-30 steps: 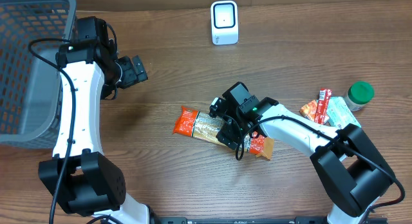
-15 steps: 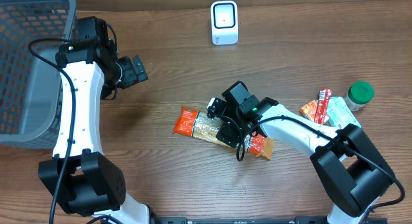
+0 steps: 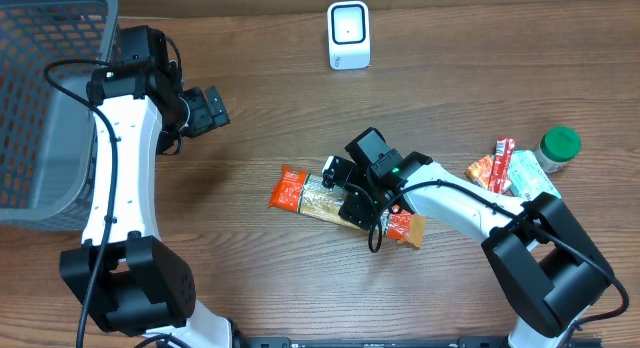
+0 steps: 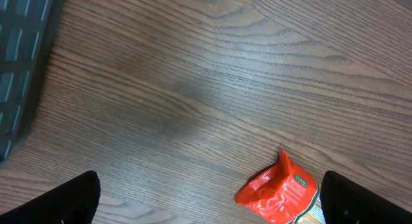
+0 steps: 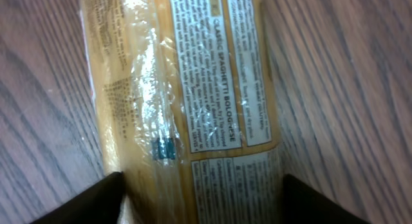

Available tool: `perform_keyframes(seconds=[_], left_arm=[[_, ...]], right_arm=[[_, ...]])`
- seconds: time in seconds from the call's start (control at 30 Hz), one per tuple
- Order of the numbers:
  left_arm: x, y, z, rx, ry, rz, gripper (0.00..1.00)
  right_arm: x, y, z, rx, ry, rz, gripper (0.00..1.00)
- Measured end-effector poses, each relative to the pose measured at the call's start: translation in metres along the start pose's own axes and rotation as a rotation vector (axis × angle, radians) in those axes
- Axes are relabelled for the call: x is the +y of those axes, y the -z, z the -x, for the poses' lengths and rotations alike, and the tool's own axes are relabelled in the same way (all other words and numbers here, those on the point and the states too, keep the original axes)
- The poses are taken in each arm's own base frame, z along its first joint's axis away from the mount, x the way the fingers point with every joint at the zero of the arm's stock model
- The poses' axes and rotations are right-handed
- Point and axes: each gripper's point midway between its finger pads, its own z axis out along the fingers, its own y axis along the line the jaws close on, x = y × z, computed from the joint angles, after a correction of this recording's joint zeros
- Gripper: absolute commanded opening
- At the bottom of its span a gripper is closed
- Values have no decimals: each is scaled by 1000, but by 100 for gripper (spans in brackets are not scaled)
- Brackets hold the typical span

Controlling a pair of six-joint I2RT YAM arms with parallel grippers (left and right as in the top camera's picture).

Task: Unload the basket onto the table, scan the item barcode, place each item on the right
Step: 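Regrip the spaghetti package near its middle with the right gripper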

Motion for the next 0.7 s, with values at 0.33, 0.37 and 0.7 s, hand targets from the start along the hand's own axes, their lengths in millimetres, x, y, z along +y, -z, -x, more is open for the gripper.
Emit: perform_keyframes(seconds=[0.33, 0.37, 0.7], left_arm=[[0, 0, 0, 0, 0, 0, 100], [0, 0, 0, 0, 0, 0, 100], [0, 0, 0, 0, 0, 0, 100]], right_arm=[[2, 3, -1, 4, 1, 9, 36], [3, 5, -2, 14, -2, 12, 33], [3, 29, -2, 56, -1, -11, 4]])
